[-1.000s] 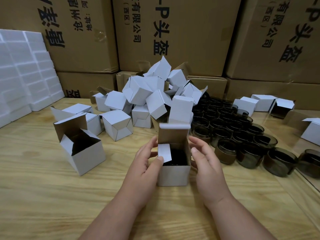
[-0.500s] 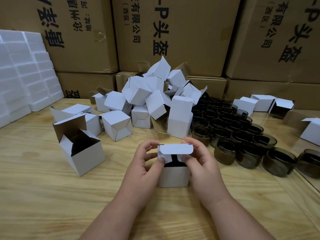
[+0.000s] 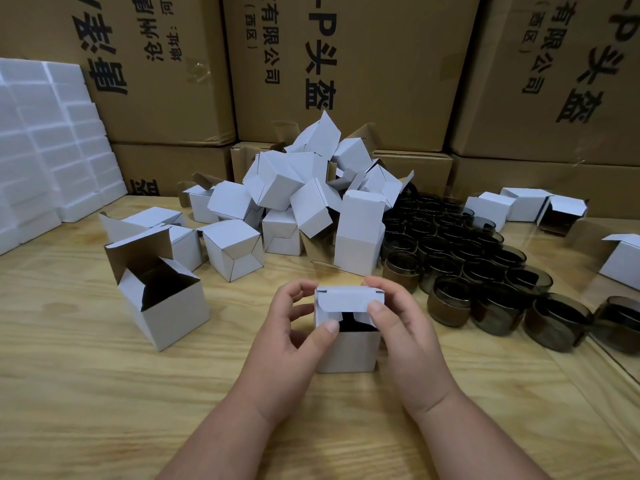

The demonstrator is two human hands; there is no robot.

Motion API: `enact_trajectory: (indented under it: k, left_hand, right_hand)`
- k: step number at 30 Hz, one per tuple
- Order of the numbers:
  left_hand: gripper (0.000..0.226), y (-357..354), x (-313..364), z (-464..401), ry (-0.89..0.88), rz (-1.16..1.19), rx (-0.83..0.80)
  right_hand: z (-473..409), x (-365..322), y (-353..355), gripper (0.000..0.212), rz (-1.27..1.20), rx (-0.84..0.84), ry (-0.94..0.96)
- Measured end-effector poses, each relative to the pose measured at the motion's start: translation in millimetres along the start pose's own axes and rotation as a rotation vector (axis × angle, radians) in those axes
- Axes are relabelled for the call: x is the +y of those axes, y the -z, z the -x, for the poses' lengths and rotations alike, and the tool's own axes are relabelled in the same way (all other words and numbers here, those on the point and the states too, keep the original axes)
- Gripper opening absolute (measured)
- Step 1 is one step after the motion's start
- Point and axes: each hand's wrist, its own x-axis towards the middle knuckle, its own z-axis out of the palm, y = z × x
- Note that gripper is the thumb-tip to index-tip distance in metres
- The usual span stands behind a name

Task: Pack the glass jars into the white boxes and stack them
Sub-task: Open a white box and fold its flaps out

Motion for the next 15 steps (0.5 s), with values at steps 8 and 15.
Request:
enact_trajectory:
  k: [8,15]
  left_hand:
    - [0.046,-0.9,2.6,0.4,0.016,-0.017,0.04]
    - [0.032,-2.1,1.5,0.9,0.054,0.005,0.032]
  right_hand:
    - [-0.9,3.9,-0.5,0.045,0.007,-0.004,0.011]
    - [-0.5,5.7,0.7,0.035,0.059,-0.009,0.037]
